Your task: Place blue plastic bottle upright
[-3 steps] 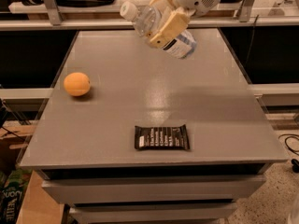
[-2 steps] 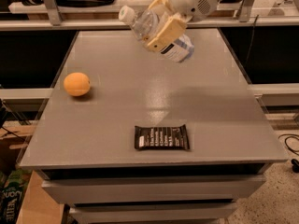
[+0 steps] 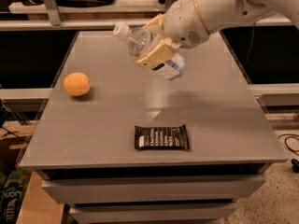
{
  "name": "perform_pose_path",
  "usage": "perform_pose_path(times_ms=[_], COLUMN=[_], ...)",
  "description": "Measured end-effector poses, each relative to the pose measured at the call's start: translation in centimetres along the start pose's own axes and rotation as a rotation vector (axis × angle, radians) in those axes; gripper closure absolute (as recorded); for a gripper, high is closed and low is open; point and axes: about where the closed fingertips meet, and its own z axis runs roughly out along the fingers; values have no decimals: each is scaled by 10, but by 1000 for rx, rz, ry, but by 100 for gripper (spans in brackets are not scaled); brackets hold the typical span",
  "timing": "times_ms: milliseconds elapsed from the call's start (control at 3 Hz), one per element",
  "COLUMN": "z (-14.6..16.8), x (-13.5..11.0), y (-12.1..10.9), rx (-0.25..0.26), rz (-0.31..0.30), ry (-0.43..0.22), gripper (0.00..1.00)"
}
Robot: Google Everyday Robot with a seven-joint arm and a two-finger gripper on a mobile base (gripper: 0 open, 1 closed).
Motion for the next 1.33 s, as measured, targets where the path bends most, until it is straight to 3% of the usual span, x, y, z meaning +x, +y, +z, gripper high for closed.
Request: perform_pose_path(times_ms=[333, 667, 1333], z=[12, 19, 24], x=[2, 1, 2], y=[5, 5, 7], rx=[77, 123, 173], rz=[34, 60, 105], ry=[-88, -176, -351], gripper=[100, 100, 100])
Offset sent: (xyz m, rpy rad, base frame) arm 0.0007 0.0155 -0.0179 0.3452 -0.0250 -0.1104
